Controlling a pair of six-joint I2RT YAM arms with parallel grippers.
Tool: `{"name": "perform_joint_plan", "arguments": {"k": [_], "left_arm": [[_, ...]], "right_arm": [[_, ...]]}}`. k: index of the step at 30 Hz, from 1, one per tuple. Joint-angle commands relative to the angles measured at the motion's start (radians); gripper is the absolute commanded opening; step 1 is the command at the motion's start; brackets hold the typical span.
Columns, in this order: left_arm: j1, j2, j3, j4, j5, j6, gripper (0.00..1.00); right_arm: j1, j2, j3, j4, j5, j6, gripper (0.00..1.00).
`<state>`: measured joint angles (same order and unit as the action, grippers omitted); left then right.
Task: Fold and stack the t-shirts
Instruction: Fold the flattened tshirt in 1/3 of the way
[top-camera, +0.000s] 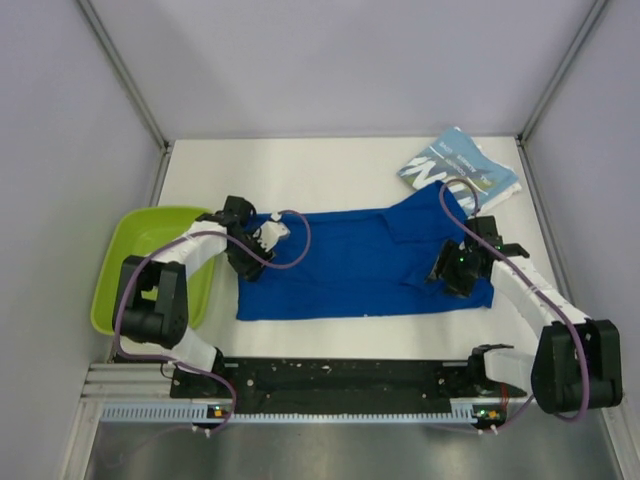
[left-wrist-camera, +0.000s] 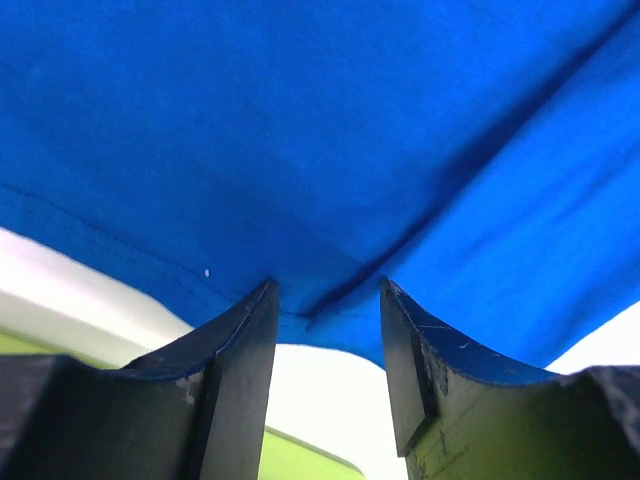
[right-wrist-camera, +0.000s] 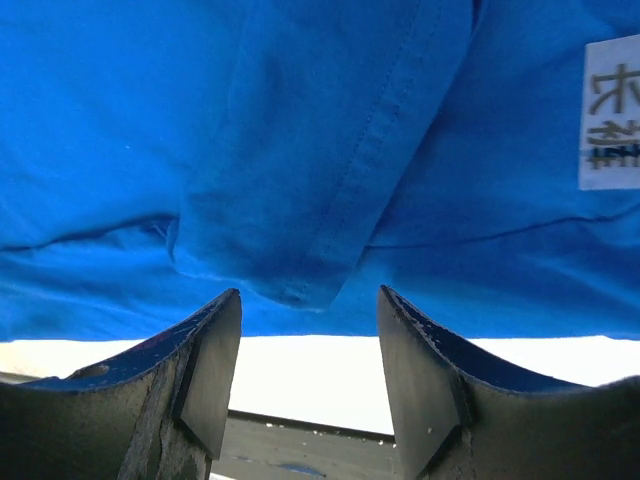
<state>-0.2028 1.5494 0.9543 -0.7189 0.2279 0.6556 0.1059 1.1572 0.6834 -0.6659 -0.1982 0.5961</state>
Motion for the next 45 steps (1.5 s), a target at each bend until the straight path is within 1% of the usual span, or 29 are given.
{"name": "perform_joint_plan", "arguments": {"k": [1,3,5,6,7,9,11,12,18,24,27,30,32,34,35,36,38,39,40,42,45], "left_arm": [[0.002,0.063,0.006,0.053,-0.002,-0.007,0.48],[0.002,0.071,0.005,0.049,0.007,-0.008,0.44],[0.002,0.063,-0.008,0.056,0.011,-0.005,0.35],[0.002,0.058,-0.011,0.056,0.008,-0.001,0.25],[0.002,0.057,-0.009,0.052,0.007,0.001,0.18],[0.002,0.051,-0.005,0.041,-0.001,0.006,0.00],[0.003,0.046,-0.006,0.041,-0.010,0.006,0.00],[0.005,0.044,-0.006,0.042,-0.016,0.003,0.00],[0.016,0.029,0.018,0.009,-0.018,-0.034,0.00],[0.017,0.011,-0.011,0.016,-0.025,-0.042,0.00],[0.017,0.017,-0.022,0.022,-0.036,-0.048,0.00],[0.017,0.014,-0.032,0.030,-0.039,-0.057,0.00],[0.017,0.006,-0.037,0.035,-0.039,-0.062,0.00],[0.017,0.000,-0.043,0.032,-0.035,-0.063,0.00],[0.017,-0.003,-0.045,0.030,-0.030,-0.060,0.00],[0.017,-0.003,-0.045,0.029,-0.032,-0.062,0.00],[0.017,-0.003,-0.040,0.029,-0.033,-0.066,0.00],[0.017,-0.003,-0.037,0.029,-0.033,-0.068,0.00],[0.017,-0.005,-0.034,0.027,-0.033,-0.073,0.00],[0.017,-0.008,-0.031,0.024,-0.032,-0.080,0.00],[0.017,-0.020,-0.040,0.030,-0.025,-0.082,0.00]], "right_arm": [[0.012,0.076,-0.002,0.086,-0.049,-0.010,0.56],[0.012,0.119,0.008,0.098,-0.047,-0.021,0.54],[0.012,0.136,0.013,0.111,-0.034,-0.028,0.46],[0.012,0.140,0.019,0.112,-0.023,-0.036,0.38],[0.011,0.144,0.024,0.115,-0.020,-0.041,0.32],[0.012,0.145,0.033,0.115,-0.020,-0.051,0.17],[0.011,0.145,0.038,0.114,-0.026,-0.059,0.04],[0.011,0.142,0.039,0.111,-0.030,-0.062,0.00],[0.012,0.134,0.073,0.107,-0.076,-0.067,0.00],[0.012,0.124,0.145,0.129,-0.084,-0.078,0.00],[0.015,0.168,0.159,0.189,-0.124,-0.058,0.00],[0.047,0.251,0.203,0.229,-0.129,-0.055,0.00],[0.049,0.292,0.251,0.203,-0.153,-0.055,0.00],[0.057,0.283,0.277,0.134,-0.132,-0.080,0.00],[0.067,0.263,0.280,0.088,-0.095,-0.109,0.05],[0.086,0.236,0.278,0.033,-0.045,-0.136,0.17],[0.129,0.196,0.268,-0.039,0.025,-0.183,0.32],[0.146,0.188,0.262,-0.070,0.051,-0.193,0.37],[0.161,0.190,0.260,-0.107,0.069,-0.196,0.42],[0.170,0.191,0.251,-0.155,0.091,-0.180,0.46],[0.179,0.159,0.196,-0.144,0.112,-0.145,0.52]]}}
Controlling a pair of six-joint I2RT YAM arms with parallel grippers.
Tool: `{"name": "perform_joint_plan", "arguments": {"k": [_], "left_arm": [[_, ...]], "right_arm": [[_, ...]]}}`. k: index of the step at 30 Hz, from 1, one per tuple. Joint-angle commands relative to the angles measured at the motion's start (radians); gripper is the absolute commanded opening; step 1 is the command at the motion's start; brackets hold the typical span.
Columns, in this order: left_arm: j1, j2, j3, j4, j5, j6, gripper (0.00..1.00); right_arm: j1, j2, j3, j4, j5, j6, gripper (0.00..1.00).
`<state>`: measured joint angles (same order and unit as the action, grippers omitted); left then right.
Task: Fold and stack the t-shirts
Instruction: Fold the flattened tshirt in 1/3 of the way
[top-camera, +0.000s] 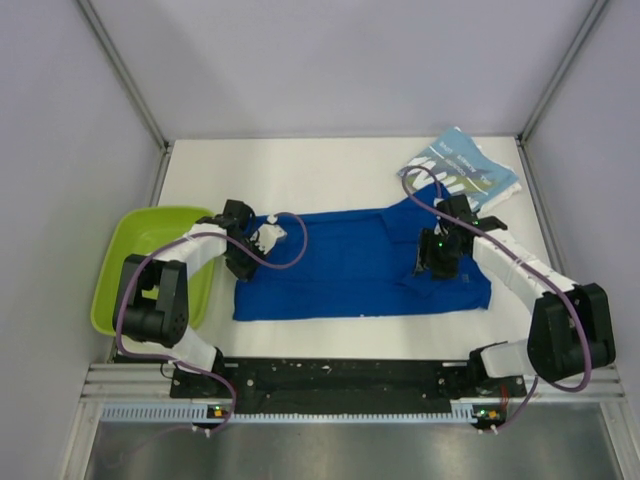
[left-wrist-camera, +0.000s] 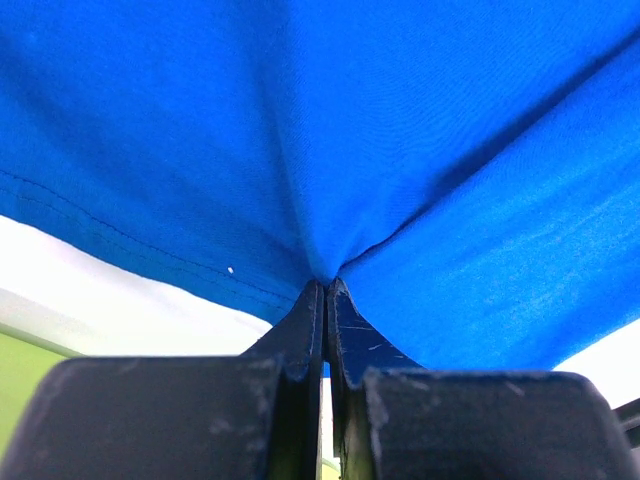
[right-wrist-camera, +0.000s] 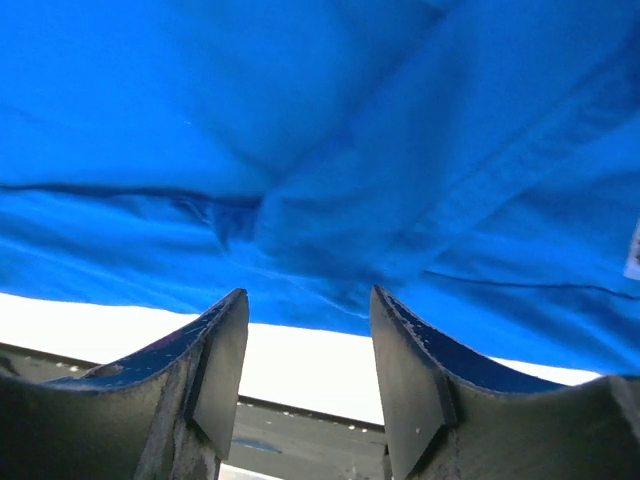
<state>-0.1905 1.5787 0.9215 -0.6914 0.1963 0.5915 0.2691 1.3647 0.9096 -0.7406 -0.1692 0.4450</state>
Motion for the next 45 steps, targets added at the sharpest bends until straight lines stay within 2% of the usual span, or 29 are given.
{"name": "perform_joint_plan", "arguments": {"k": [1,4,7,10,11,13,17,21,29,31,36,37,40,41,45], "left_arm": [[0.005,-0.051,-0.010,0.006,0.006,-0.019,0.00],[0.005,-0.049,-0.010,0.006,0.000,-0.016,0.00],[0.005,-0.046,0.000,0.004,-0.005,-0.015,0.00],[0.005,-0.049,-0.001,0.016,0.003,-0.015,0.00],[0.005,-0.052,-0.006,0.021,0.003,-0.018,0.00],[0.005,-0.057,-0.016,0.027,-0.001,-0.016,0.00],[0.005,-0.054,-0.024,0.038,-0.008,-0.016,0.00],[0.005,-0.036,-0.015,0.029,0.002,-0.018,0.00],[0.005,-0.043,-0.026,0.033,-0.005,-0.018,0.00],[0.005,-0.045,-0.027,0.032,-0.008,-0.018,0.00],[0.005,-0.046,-0.026,0.030,-0.008,-0.018,0.00],[0.005,-0.046,-0.026,0.030,-0.009,-0.018,0.00],[0.005,-0.043,-0.024,0.027,-0.009,-0.018,0.00],[0.005,-0.045,-0.023,0.027,-0.009,-0.021,0.00],[0.005,-0.037,-0.024,0.027,-0.006,-0.019,0.00]], "right_arm": [[0.028,-0.068,-0.047,-0.060,0.097,0.000,0.54],[0.100,-0.134,-0.013,0.016,0.125,-0.147,0.54],[0.117,-0.171,0.109,0.107,-0.030,-0.555,0.54],[0.119,-0.165,0.124,0.093,-0.122,-1.011,0.61],[0.119,-0.161,0.112,0.051,-0.113,-1.128,0.63],[0.124,-0.162,0.065,-0.008,-0.090,-1.248,0.64],[0.130,-0.177,-0.052,-0.005,-0.180,-1.347,0.65],[0.154,-0.104,-0.064,-0.006,-0.119,-1.297,0.59],[0.177,-0.015,-0.104,0.067,-0.070,-1.204,0.58],[0.177,0.008,-0.107,0.090,-0.021,-1.195,0.54],[0.177,0.046,-0.098,0.109,0.026,-1.171,0.34],[0.179,0.051,-0.101,0.109,0.039,-1.171,0.28],[0.177,0.045,-0.084,0.112,0.062,-1.174,0.03],[0.177,0.040,-0.074,0.118,0.068,-1.177,0.00],[0.214,0.045,-0.009,0.155,0.132,-1.255,0.00]]}}
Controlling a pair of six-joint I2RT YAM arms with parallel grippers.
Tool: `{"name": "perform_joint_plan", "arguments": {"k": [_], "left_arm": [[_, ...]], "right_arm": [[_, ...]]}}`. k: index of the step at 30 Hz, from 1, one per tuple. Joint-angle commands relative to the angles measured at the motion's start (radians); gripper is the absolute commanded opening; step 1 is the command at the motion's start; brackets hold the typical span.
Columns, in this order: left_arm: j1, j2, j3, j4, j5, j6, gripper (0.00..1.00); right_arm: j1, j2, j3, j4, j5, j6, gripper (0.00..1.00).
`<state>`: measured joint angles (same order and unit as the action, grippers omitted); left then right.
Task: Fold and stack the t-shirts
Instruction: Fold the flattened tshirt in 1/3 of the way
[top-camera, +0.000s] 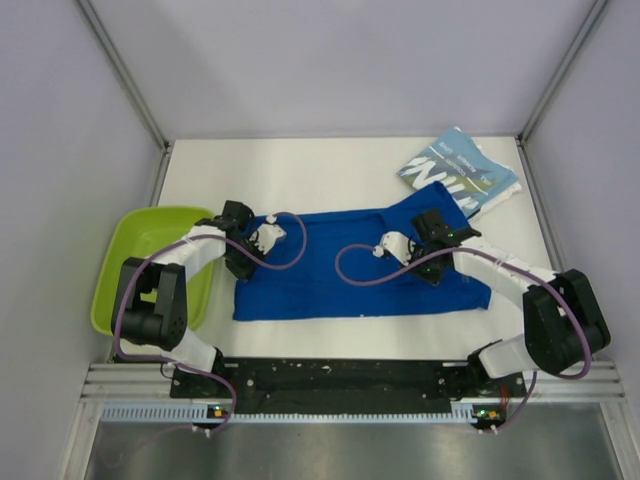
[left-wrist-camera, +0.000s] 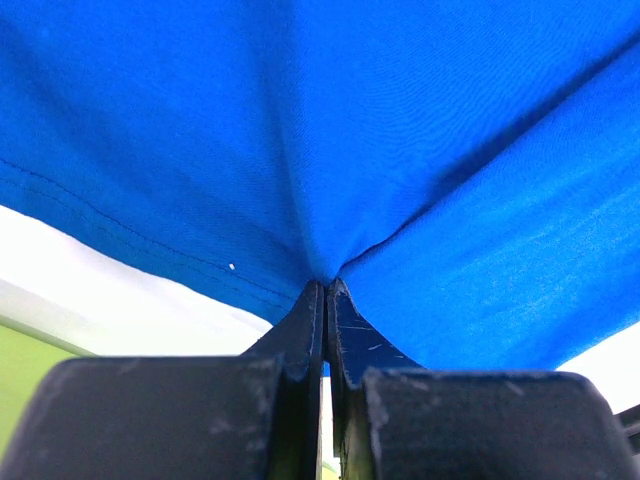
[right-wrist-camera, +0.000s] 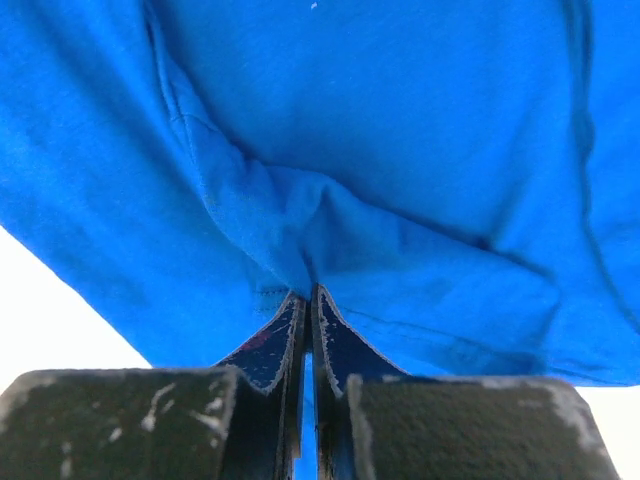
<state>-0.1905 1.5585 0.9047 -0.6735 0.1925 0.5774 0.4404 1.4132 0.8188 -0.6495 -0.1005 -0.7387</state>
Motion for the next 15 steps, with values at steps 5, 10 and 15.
{"name": "perform_joint_plan", "arguments": {"k": [5,10,15], "left_arm": [[0.005,-0.014,-0.003,0.009,-0.008,-0.008,0.00],[0.005,-0.026,-0.010,0.011,-0.008,-0.008,0.00],[0.005,-0.018,-0.009,0.012,-0.013,-0.008,0.00]], "right_arm": [[0.107,0.114,0.146,0.140,0.133,-0.229,0.00],[0.116,0.194,0.187,0.247,0.174,-0.343,0.00],[0.139,0.216,0.183,0.350,0.131,-0.439,0.01]]}}
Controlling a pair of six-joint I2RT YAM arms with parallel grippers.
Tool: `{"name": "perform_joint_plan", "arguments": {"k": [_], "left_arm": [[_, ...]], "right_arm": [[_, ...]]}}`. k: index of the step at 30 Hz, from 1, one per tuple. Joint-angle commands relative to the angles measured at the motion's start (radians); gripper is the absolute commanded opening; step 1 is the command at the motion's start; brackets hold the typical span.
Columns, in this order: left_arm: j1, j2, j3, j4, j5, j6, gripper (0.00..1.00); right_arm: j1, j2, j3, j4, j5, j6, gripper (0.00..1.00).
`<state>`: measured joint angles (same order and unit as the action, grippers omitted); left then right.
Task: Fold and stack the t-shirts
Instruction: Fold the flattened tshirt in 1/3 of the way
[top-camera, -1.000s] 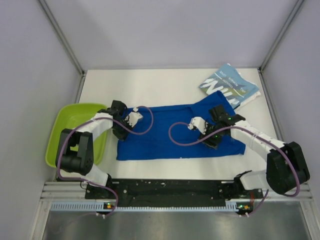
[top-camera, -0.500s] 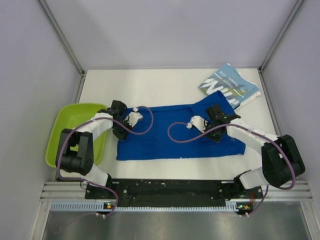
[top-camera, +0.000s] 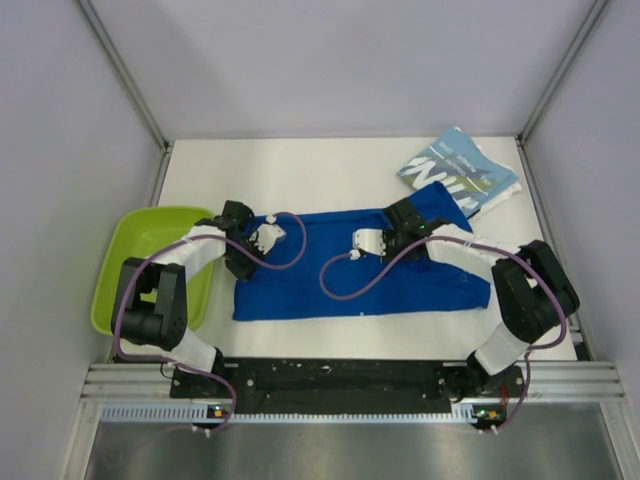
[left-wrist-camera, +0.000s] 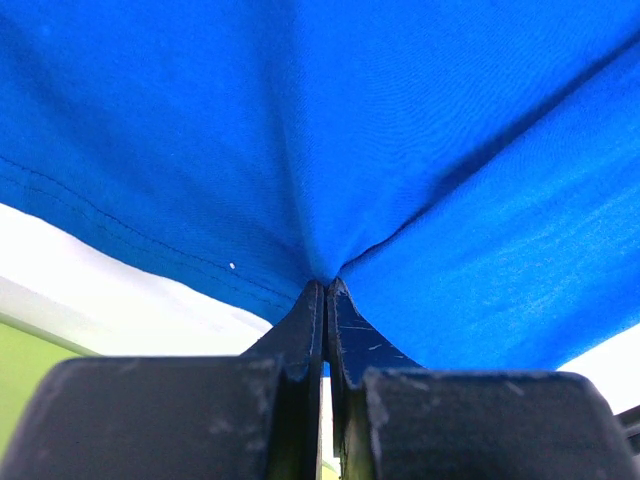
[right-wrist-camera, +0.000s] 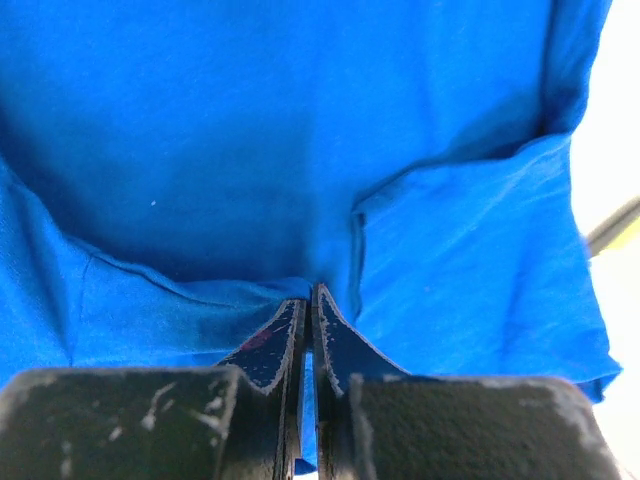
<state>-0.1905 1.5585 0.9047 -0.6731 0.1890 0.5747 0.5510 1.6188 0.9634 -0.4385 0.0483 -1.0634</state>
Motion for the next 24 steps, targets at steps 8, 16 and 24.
{"name": "perform_joint_plan", "arguments": {"k": [8,16,24], "left_arm": [[0.005,-0.012,-0.013,0.010,-0.011,-0.007,0.00],[0.005,-0.023,-0.013,0.010,-0.040,-0.006,0.00],[0.006,-0.040,-0.026,-0.002,-0.042,-0.003,0.02]], "right_arm": [[0.064,0.032,0.014,0.193,-0.021,-0.178,0.30],[0.064,-0.101,0.052,0.329,0.041,0.285,0.49],[-0.178,-0.253,0.012,0.186,0.045,1.163,0.40]]}}
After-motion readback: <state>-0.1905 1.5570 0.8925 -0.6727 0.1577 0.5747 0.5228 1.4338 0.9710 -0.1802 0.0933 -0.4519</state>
